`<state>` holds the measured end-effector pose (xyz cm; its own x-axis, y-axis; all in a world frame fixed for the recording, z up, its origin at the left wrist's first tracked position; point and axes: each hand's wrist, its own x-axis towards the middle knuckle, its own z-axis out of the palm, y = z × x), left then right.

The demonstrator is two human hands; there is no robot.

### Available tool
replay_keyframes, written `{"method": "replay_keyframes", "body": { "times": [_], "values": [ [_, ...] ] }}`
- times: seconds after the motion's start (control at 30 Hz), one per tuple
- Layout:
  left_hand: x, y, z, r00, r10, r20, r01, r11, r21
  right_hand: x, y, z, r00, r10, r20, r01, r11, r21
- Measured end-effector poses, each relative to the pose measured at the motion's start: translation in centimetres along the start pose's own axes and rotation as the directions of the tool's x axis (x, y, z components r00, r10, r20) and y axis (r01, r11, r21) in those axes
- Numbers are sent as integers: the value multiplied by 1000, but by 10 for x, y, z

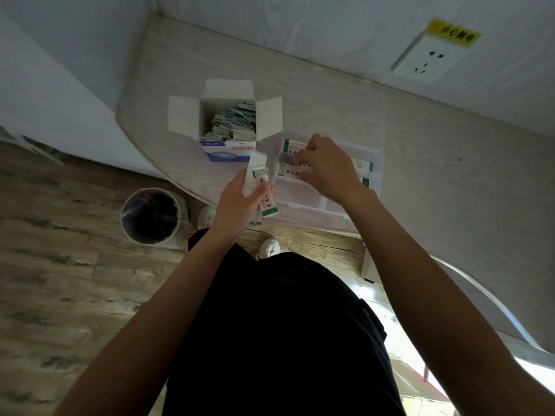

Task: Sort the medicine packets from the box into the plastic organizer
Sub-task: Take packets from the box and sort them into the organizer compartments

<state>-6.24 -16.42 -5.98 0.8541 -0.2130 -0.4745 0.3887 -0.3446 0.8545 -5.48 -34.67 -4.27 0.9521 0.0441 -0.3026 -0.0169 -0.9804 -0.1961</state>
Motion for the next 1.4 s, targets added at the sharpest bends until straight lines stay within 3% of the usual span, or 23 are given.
{"method": "replay_keyframes", "body": {
  "times": [0.17,0.27,0.37,0.47,0.67,0.93,1.03,1.1,1.2,1.27,1.4],
  "values": [
    [-1,1,0,1000,-9,-6,9,1000,-13,6,-4,-2,996,53,66,-61,992,111],
    [-1,2,0,1000,-11,-7,11,1000,-17,-1,-3,-6,997,69,27,-73,984,161],
    [-1,3,1,1000,-12,-5,12,1000,-21,-12,8,-6,989,137,-62,-133,988,75],
    [0,3,3,1000,-8,7,8,1000,-13,-17,15,-2,981,186,-59,-189,980,-54],
    [1,5,4,1000,-5,15,6,999,-52,-19,10,1,979,192,-73,-190,981,36],
    [0,10,4,999,-2,44,5,997,-76,-15,7,4,986,156,-50,-160,984,-74],
    [0,11,7,997,3,73,3,997,-80,-19,2,-2,976,185,-115,-179,982,59],
    [-1,12,9,996,20,89,-15,998,-56,-27,-3,-7,954,254,-161,-180,911,372],
    [-2,17,13,986,49,160,-45,999,-28,-39,-15,-9,952,306,4,-196,600,775],
    [-5,22,15,974,80,213,-81,997,-6,-42,-20,-5,946,309,101,-239,452,859],
    [-5,25,17,960,87,266,-93,996,10,-42,-23,-3,937,322,137,-242,313,918]
  ]
}}
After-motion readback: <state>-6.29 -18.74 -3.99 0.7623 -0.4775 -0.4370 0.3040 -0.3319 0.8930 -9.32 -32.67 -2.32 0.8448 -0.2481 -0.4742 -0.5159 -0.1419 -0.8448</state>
